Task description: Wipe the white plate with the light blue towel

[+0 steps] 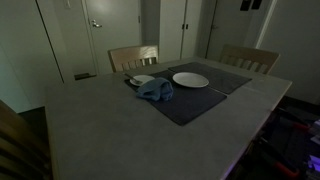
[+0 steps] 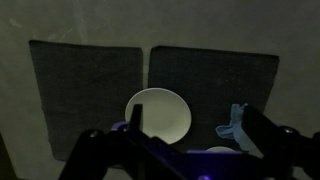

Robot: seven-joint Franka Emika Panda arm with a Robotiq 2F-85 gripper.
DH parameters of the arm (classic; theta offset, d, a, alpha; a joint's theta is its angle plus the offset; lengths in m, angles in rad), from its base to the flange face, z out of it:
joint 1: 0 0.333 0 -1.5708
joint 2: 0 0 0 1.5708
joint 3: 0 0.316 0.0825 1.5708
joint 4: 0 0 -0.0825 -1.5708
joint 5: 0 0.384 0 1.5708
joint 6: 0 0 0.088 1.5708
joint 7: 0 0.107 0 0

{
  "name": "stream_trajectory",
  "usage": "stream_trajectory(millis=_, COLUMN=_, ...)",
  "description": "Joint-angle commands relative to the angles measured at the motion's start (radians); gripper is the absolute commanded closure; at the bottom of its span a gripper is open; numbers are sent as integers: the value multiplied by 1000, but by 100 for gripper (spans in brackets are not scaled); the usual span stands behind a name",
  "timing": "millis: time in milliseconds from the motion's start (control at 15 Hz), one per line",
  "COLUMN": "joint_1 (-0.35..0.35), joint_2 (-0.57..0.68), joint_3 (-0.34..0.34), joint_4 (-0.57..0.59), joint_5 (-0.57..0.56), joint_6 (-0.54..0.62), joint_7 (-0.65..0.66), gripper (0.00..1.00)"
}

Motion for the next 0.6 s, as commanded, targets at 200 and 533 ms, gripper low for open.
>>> stream_trajectory(millis=200, joint_1=13, joint_2=1, joint_3=-11, joint_4=2, joint_5=-8, joint_6=-3, joint_7=7, gripper=0)
stream_trajectory(millis=533, joint_1=29, joint_2=40, joint_3=-18, joint_4=17, joint_5=7, joint_6=-9, joint_7=-21, gripper=0)
